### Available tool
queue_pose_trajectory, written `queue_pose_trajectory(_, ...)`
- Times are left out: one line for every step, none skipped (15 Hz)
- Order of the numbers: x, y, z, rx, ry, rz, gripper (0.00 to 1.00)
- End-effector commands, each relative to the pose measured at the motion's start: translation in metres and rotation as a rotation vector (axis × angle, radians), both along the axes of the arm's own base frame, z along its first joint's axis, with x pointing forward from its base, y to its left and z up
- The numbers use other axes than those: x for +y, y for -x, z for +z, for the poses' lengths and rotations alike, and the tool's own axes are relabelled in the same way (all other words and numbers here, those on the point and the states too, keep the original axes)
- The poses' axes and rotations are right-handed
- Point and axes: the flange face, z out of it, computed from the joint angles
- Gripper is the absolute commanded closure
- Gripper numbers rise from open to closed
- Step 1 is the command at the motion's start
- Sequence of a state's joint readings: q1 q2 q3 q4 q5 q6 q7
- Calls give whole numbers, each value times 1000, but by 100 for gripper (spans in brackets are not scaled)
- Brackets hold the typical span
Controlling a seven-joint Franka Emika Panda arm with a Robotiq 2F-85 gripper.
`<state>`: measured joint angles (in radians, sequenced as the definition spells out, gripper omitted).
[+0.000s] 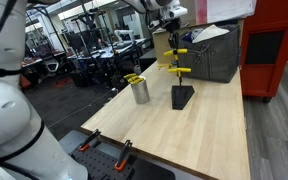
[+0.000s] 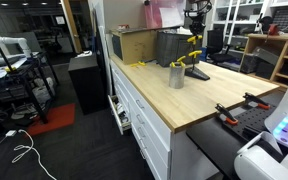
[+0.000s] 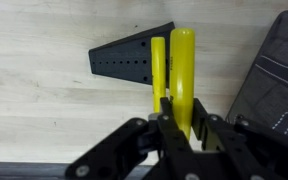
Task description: Move the object with the yellow handle to the the center of the cylinder
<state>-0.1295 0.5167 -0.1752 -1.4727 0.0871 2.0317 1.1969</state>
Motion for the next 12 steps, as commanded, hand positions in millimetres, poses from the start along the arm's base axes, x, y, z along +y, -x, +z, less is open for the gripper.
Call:
queue_pose_trajectory(7,20,44,-79,-20,63,94)
queue_pose_trajectory(11,22,53,-100,-28,85,94)
queue_pose_trajectory(16,23,62,-116,-36,105,94)
queue_pose_trajectory(21,24,69,-134,-46,131,94)
queue_pose_trajectory(25,25,76,-148,-54,152,94)
queue_pose_trajectory(31,27,82,-162,-66,183,94)
queue_pose_trajectory(36,29,86,-169,-74,206,94)
queue_pose_trajectory(42,30,89,-161,-83,234,94)
queue_pose_trajectory(47,32,92,-162,-89,260,94)
queue_pose_trajectory(55,34,93,-155,-94,294,94)
queue_pose_trajectory(60,36,93,-149,-99,321,94)
queue_pose_trajectory(67,38,92,-138,-100,352,94)
